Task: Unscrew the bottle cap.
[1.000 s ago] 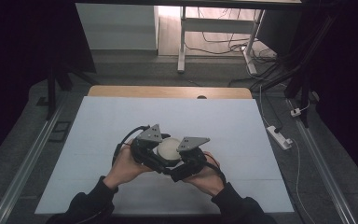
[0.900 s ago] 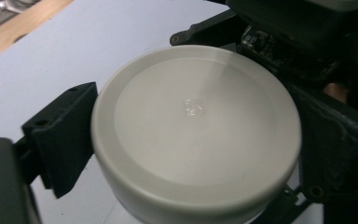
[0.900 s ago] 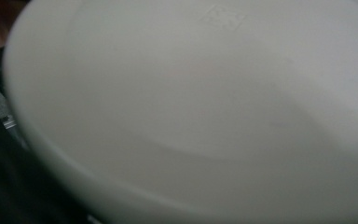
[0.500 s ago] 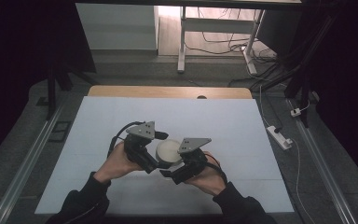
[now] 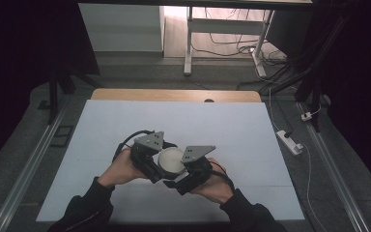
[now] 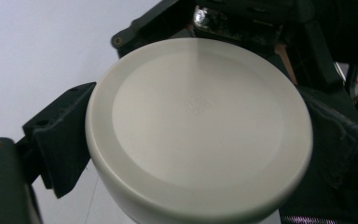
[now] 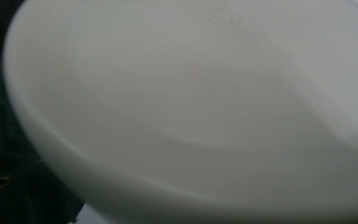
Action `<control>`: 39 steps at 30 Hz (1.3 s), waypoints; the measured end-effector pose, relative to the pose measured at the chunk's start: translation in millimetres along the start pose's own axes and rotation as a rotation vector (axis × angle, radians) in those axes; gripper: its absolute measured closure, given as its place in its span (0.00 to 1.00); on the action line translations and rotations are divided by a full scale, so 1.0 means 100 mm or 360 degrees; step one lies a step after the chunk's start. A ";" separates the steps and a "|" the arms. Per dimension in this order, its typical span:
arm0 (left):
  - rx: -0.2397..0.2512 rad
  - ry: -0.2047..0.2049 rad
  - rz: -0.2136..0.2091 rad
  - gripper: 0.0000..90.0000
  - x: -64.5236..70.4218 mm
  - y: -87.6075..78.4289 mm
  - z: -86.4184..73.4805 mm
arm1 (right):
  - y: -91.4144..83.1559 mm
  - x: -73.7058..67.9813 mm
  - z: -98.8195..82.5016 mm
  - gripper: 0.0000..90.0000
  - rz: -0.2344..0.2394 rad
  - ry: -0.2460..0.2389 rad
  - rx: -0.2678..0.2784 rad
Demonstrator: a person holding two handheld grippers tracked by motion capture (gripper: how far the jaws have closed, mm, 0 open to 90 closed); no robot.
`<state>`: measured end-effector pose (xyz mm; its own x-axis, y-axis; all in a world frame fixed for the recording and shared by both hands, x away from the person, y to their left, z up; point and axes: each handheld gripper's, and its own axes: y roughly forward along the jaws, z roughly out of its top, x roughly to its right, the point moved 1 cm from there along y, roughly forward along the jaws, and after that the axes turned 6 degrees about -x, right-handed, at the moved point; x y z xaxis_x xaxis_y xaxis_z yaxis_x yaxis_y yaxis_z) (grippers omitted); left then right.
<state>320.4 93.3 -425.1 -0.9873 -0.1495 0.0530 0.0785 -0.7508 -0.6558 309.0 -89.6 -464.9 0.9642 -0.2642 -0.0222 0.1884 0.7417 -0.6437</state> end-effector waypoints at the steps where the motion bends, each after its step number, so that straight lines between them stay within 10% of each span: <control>1: 0.0004 -0.0018 0.0017 0.09 0.00 0.01 0.00 | 0.00 0.02 -0.01 0.07 -0.0030 0.0022 -0.0002; 14: 0.0043 -0.0259 0.0290 0.09 0.07 0.08 0.10 | 0.00 0.10 -0.04 0.07 -0.0164 0.0148 -0.0002; 39: 0.0082 -0.0298 0.0344 0.09 0.07 -0.15 0.09 | -0.02 0.15 -0.06 0.07 -0.0180 0.0173 0.0002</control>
<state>313.7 97.9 -408.0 -0.9047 -0.4222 0.0574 0.2959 -0.7194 -0.6284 321.4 -99.0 -468.4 0.9110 -0.4111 -0.0323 0.2949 0.7042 -0.6459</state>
